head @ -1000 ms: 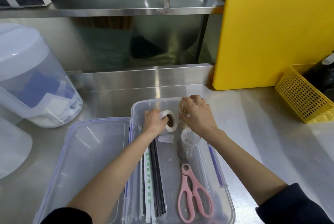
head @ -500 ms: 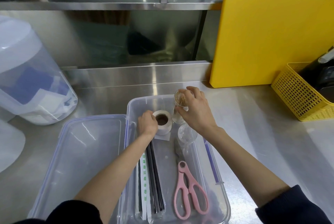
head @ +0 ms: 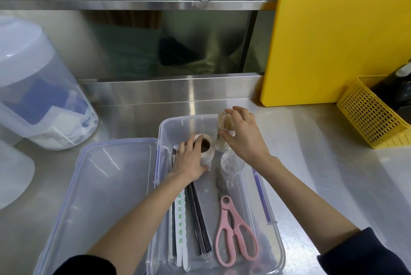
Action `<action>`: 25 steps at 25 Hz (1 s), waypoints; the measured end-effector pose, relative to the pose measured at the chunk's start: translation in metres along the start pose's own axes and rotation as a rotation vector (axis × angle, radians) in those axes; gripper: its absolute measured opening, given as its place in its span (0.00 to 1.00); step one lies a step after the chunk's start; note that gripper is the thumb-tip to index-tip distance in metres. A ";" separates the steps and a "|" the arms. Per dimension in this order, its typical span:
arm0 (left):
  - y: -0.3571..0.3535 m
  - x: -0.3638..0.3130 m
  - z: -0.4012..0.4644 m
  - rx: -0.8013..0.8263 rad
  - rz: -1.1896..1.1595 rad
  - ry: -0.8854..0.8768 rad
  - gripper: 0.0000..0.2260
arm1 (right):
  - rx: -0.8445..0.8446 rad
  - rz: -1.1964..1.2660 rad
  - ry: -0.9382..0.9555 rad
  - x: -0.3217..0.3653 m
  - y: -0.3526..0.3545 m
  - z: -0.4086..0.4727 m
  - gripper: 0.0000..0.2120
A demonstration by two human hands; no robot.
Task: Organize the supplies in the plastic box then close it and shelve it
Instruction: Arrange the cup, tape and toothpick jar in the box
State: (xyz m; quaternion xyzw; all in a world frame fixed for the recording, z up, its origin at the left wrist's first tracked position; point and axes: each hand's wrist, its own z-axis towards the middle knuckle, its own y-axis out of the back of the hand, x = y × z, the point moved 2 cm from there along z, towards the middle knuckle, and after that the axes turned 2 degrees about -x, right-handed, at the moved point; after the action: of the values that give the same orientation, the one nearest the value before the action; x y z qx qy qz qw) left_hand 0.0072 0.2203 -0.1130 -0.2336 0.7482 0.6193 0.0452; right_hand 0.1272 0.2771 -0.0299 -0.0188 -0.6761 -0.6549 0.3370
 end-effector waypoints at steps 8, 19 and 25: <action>0.014 -0.007 -0.016 -0.103 0.189 0.063 0.31 | -0.048 0.010 0.035 0.011 0.018 -0.001 0.25; -0.001 -0.013 -0.073 0.404 0.433 -0.263 0.14 | -0.119 0.152 0.022 0.038 0.036 -0.024 0.21; 0.006 0.006 -0.076 0.401 0.350 -0.169 0.13 | -0.033 0.137 0.025 0.040 0.028 -0.039 0.20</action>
State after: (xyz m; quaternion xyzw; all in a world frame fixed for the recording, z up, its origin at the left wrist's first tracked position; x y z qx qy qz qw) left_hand 0.0164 0.1478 -0.0920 -0.0347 0.8785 0.4744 0.0450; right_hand 0.1262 0.2299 0.0105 -0.0625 -0.6580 -0.6415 0.3894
